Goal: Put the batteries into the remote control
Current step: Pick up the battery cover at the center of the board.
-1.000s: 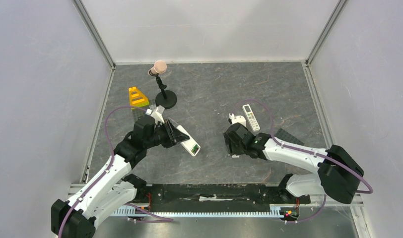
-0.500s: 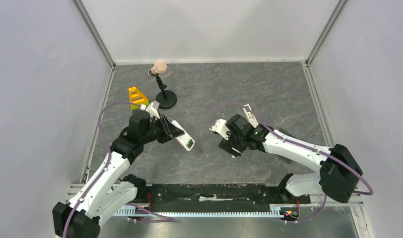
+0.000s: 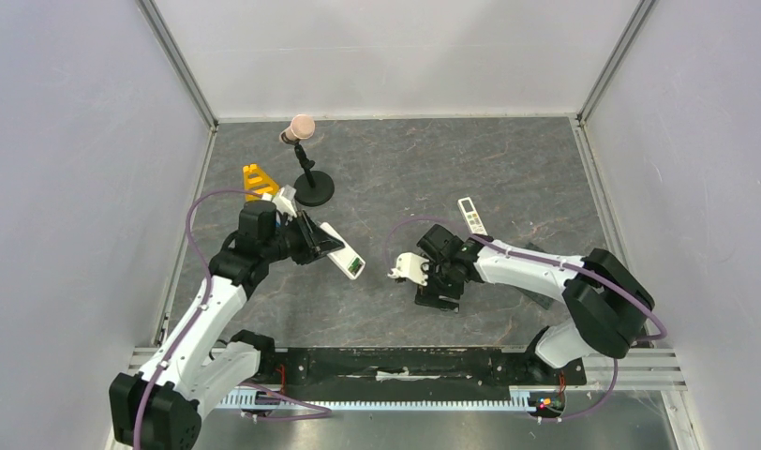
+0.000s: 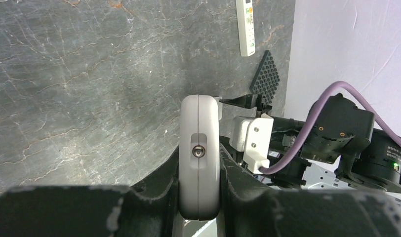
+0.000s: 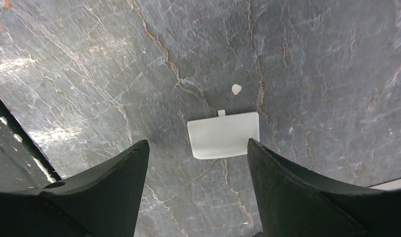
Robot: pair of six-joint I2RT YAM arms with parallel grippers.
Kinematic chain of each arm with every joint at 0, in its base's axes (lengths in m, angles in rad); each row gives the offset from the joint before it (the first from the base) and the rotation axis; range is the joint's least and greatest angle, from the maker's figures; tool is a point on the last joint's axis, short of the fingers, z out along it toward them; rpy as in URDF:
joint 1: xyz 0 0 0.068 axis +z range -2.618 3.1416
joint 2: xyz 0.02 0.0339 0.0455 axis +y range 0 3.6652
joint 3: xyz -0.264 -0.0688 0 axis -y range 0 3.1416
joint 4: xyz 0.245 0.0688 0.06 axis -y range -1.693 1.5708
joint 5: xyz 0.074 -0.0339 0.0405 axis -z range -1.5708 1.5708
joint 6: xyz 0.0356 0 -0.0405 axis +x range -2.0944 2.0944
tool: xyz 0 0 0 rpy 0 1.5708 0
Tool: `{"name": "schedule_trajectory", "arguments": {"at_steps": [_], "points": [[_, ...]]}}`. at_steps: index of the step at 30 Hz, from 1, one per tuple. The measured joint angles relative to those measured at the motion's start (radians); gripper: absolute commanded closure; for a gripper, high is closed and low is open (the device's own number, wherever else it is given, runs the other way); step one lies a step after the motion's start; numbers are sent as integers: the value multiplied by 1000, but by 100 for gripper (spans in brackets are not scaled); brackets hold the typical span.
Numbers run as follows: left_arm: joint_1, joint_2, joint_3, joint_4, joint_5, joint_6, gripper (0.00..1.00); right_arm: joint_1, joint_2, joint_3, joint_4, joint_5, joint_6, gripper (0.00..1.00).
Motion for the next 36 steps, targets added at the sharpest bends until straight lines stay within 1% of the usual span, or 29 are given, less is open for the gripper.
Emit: {"name": "schedule_trajectory", "arguments": {"at_steps": [13,18,25,27,29,32,36], "points": [[37,22,0,0,44,0,98,-48,64,32,-10,-4,-48,27],[37,28,0,0,58,0,98,-55,68,34,-13,-13,-47,30],[42,34,0,0,62,0,98,-55,67,30,-15,-10,-41,42],[42,34,0,1,64,0,98,-55,59,22,-10,-10,-39,48],[42,34,0,2,67,0,98,-55,45,10,0,-6,-40,57],[42,34,-8,15,73,0,98,-56,23,-8,21,3,-40,62],[43,31,-39,50,95,0,98,-60,-18,-45,69,6,-34,64]]}}
